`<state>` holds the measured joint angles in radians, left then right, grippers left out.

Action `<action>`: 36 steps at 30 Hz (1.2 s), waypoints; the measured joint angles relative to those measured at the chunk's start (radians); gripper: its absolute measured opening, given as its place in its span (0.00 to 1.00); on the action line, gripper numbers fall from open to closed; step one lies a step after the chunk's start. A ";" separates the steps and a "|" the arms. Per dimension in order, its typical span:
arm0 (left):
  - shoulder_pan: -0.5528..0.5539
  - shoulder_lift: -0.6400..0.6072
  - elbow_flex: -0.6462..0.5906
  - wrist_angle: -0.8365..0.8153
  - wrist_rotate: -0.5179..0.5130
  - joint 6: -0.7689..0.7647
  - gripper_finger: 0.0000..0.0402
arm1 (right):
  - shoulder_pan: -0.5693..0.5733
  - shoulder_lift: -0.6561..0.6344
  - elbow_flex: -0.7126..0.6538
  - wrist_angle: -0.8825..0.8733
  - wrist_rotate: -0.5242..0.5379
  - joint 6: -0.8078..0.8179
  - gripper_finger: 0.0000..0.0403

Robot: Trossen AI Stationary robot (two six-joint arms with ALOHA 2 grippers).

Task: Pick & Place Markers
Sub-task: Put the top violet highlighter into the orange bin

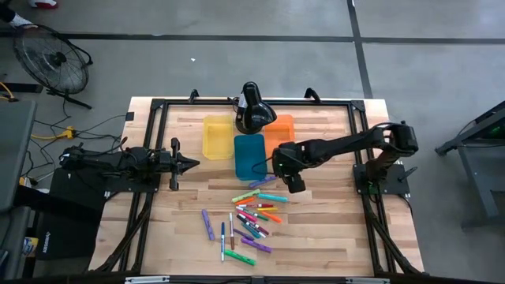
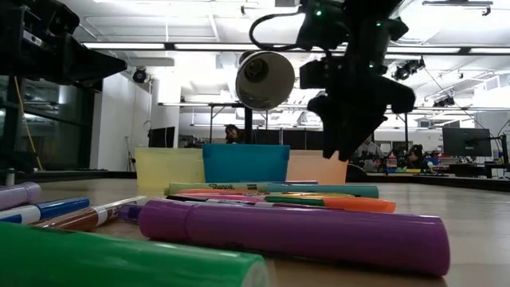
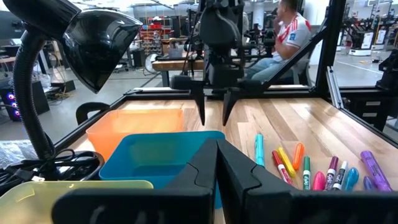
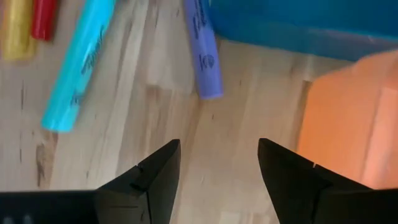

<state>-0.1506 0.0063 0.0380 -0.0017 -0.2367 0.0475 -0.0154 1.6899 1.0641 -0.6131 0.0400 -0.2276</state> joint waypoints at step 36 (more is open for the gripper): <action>0.000 0.000 0.000 0.000 0.000 0.000 0.00 | -0.003 0.144 0.018 0.185 -0.047 0.036 0.51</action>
<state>-0.1505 0.0063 0.0376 -0.0014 -0.2367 0.0475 -0.0189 1.8341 1.0817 -0.4282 -0.0067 -0.1913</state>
